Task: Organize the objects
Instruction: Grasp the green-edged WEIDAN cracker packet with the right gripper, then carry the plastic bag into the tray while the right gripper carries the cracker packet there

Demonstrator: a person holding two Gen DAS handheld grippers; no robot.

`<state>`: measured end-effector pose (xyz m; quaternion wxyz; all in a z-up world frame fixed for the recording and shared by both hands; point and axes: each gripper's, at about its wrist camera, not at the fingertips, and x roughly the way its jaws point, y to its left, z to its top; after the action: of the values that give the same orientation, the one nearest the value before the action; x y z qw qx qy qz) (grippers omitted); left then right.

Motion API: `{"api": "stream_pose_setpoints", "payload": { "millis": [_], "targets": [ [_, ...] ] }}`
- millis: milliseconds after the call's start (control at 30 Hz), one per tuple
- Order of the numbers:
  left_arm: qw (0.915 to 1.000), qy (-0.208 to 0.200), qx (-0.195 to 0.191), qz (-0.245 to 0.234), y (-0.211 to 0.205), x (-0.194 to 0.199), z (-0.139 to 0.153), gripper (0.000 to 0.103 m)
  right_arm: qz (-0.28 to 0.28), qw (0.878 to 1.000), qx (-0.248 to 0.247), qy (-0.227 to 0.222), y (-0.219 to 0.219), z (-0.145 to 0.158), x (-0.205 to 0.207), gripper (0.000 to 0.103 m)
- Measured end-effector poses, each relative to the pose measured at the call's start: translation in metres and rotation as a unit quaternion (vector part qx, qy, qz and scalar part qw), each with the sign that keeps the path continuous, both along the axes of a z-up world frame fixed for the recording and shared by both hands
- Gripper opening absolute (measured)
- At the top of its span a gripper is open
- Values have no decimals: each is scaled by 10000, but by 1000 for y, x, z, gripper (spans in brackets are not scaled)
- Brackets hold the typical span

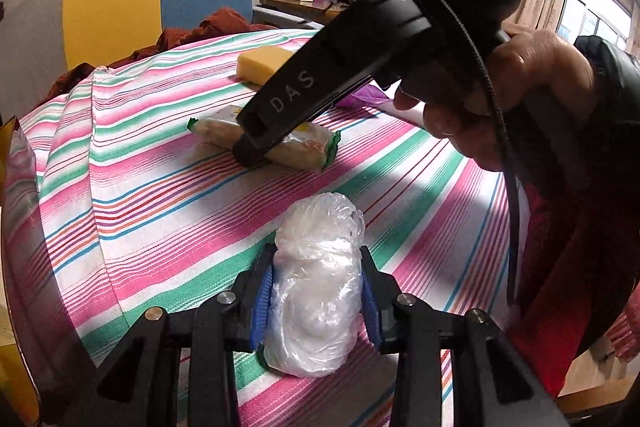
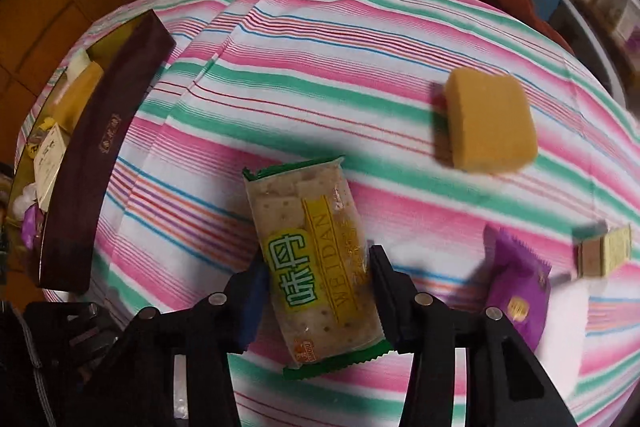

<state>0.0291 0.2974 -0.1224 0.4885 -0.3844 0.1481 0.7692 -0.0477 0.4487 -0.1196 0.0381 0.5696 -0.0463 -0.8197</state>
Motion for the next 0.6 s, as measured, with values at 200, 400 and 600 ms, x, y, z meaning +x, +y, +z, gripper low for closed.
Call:
{"api": "stream_pose_setpoints", "payload": {
  "millis": [200,400,600],
  "targets": [
    [9999,111,-94,74,1,4,2,37,-22,10000,45,71,-3,0,0,50],
    [9998,-5,-73,165,-5,7,14,35,-45,9998,-44,172,2,5,2,49],
    [9989,191,298,303,-21,15,59,35,-158,9991,-201,348,6,16,4,48]
  ]
}}
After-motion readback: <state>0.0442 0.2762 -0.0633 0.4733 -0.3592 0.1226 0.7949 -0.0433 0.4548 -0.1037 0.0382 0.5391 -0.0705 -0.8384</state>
